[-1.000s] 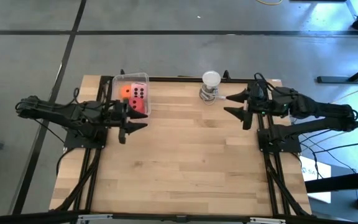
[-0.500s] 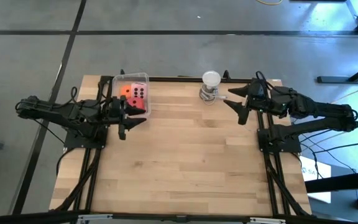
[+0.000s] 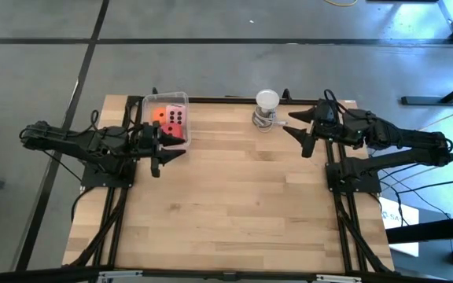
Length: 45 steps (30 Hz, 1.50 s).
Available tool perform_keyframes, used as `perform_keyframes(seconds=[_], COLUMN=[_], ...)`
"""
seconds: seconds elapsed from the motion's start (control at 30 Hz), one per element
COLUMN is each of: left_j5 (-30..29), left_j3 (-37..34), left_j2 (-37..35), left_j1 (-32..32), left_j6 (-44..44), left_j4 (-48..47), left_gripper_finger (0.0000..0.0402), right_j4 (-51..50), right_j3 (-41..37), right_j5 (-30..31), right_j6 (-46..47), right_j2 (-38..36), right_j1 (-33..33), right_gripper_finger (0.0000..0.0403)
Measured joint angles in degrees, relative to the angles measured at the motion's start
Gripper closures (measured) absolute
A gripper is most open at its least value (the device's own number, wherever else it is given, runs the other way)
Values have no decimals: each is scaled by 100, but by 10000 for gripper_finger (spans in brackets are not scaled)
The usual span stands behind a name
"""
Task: Pick & Place Dice
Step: Return to Home Position
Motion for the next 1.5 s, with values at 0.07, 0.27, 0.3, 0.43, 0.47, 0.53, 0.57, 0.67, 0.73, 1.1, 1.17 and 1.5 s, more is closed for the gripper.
perform_keyframes(seconds=[0.07, 0.27, 0.3, 0.43, 0.47, 0.53, 0.57, 0.67, 0.73, 1.1, 1.17, 1.5], left_j5=[-153, -3443, -3793, -4450, -4460, -4441, -4439, -4437, -4437, -4424, -4424, -4426], left_j3=[0, 9, 5, 4, 4, 4, 4, 4, 4, 4, 4, 4], left_j2=[3, 388, 430, 512, 519, 531, 531, 525, 527, 527, 527, 527], left_j1=[-4, 2, 2, -2, -2, -2, 0, -2, -2, -2, -2, -2], left_j6=[-51, 299, 417, 846, 940, 1092, 1144, 1252, 1250, 1257, 1252, 1256], left_j4=[14, 19, 5, 21, 23, 13, 16, 22, 20, 22, 20, 22], left_gripper_finger=[226, 226, 226, 226, 226, 226, 226, 226, 226, 226, 226, 226], right_j4=[1, 0, -2, 1, 2, 2, 2, 1, 2, 20, -55, 994], right_j3=[0, 0, 0, 0, 0, 0, 0, 0, 0, 0, 0, -1442], right_j5=[0, -20, -18, -15, -16, -17, -17, -15, -15, 1, 0, 774], right_j6=[-7, 199, 274, 342, 327, 306, 306, 304, 303, 299, 246, 6], right_j2=[0, 0, 0, 0, 0, 0, 0, 0, 0, 0, -2, -1382], right_j1=[0, 2, 4, 4, 4, 7, 7, 7, 7, 7, 7, 7], right_gripper_finger=[142, 142, 142, 142, 142, 142, 142, 142, 142, 142, 142, 142])
